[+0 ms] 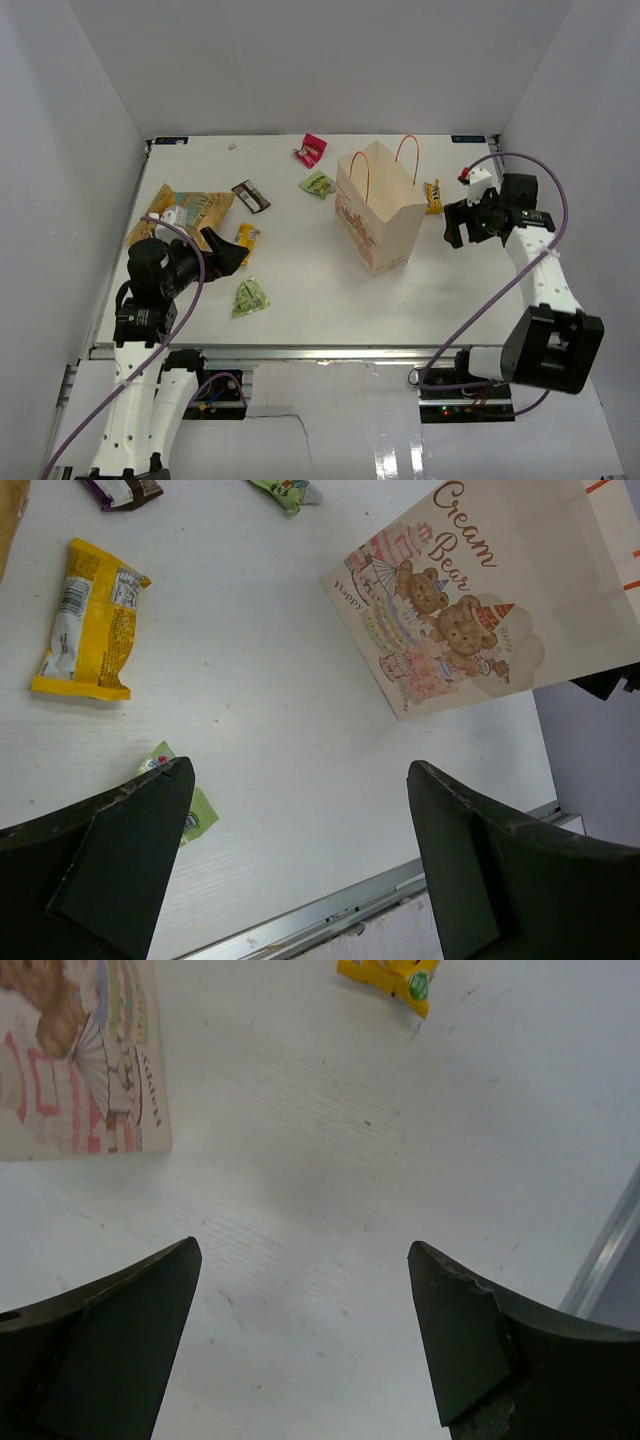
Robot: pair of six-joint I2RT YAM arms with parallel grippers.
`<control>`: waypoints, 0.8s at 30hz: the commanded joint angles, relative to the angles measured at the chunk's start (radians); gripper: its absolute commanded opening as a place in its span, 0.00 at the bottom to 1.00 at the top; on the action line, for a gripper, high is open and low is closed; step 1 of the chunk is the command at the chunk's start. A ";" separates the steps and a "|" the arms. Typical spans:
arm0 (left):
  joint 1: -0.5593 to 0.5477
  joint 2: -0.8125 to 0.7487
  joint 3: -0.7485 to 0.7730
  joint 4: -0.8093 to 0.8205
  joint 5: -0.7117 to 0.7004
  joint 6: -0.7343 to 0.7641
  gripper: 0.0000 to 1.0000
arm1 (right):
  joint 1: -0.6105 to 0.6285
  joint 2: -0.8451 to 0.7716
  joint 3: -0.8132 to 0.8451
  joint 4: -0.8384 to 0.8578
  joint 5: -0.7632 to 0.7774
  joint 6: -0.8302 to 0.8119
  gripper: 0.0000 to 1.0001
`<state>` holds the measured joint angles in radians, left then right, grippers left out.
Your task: Place the snacks into the paper bag
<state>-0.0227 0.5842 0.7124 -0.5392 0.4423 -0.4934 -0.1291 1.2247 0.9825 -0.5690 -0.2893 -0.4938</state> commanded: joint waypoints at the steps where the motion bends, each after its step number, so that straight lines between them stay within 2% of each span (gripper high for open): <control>1: -0.002 -0.032 -0.002 -0.060 -0.025 0.012 0.98 | -0.032 0.159 0.139 0.020 -0.168 0.047 0.90; 5: -0.002 -0.050 -0.010 -0.073 -0.021 -0.002 0.98 | -0.037 0.376 0.289 0.078 -0.180 0.083 0.91; 6: -0.002 -0.052 -0.010 -0.074 -0.017 -0.007 0.98 | -0.037 0.475 0.374 0.080 -0.186 0.113 0.94; 8: 0.000 -0.052 0.001 -0.087 -0.008 -0.011 0.98 | -0.037 0.576 0.482 0.064 -0.183 0.156 0.99; 9: -0.002 -0.052 0.004 -0.093 -0.005 -0.011 0.98 | -0.035 0.672 0.595 0.051 -0.166 0.193 0.91; 10: -0.002 -0.053 0.007 -0.106 -0.004 -0.014 0.98 | -0.030 0.718 0.655 0.031 -0.128 0.257 0.89; 12: -0.002 -0.063 0.010 -0.119 -0.007 -0.019 0.98 | -0.026 0.818 0.758 0.043 -0.094 0.284 0.88; 15: -0.002 -0.073 0.002 -0.137 -0.016 -0.034 0.98 | -0.006 0.906 0.809 0.078 -0.022 0.288 0.88; 21: -0.002 -0.080 -0.014 -0.137 -0.027 -0.068 0.98 | 0.011 0.989 0.849 0.087 -0.053 0.310 0.86; 24: -0.002 -0.054 -0.008 -0.134 -0.024 -0.065 0.98 | 0.016 1.010 0.831 0.093 -0.054 0.322 0.80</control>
<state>-0.0227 0.5106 0.7074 -0.6670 0.4267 -0.5499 -0.1196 2.2333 1.7908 -0.4976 -0.3359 -0.2043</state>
